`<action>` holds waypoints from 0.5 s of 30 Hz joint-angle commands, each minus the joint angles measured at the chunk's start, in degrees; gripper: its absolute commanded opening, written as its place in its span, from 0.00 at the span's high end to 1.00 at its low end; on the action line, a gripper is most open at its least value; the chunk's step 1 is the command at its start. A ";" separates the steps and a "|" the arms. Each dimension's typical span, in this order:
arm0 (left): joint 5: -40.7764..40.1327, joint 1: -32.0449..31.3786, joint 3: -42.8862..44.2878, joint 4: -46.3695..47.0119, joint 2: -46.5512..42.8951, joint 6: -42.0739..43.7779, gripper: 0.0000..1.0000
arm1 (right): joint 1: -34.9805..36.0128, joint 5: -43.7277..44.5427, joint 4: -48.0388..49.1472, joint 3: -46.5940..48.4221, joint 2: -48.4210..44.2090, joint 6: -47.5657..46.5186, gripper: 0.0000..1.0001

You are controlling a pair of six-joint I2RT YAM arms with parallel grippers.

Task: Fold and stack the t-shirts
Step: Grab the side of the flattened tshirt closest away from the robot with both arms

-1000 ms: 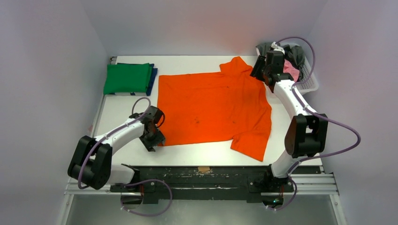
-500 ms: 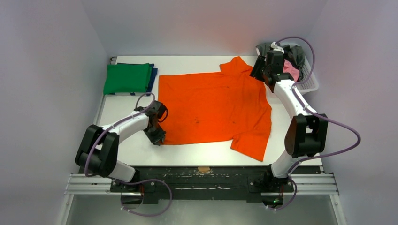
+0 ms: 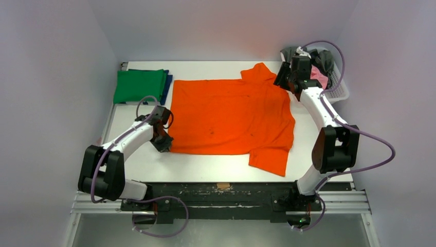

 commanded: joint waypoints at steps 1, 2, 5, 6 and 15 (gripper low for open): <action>-1.66 3.66 -0.56 0.34 -2.08 3.97 1.00 | -0.10 -1.91 -1.21 -0.77 -2.42 -0.09 0.50; -1.60 4.03 -0.41 0.26 -2.05 4.54 1.00 | -0.04 -1.82 -1.45 -1.52 -2.81 -0.58 0.50; -1.40 4.58 0.34 -0.75 -1.59 5.64 1.00 | 0.16 -4.68 -3.44 -3.30 -3.87 -0.89 0.50; -1.36 4.65 0.57 -1.02 -1.46 5.82 1.00 | 0.39 -4.78 -4.88 -3.90 -4.26 -0.79 0.50; 1.65 4.60 1.30 0.95 -1.88 6.99 1.00 | 14.29 0.44 -18.53 -18.16 -11.13 1.37 0.54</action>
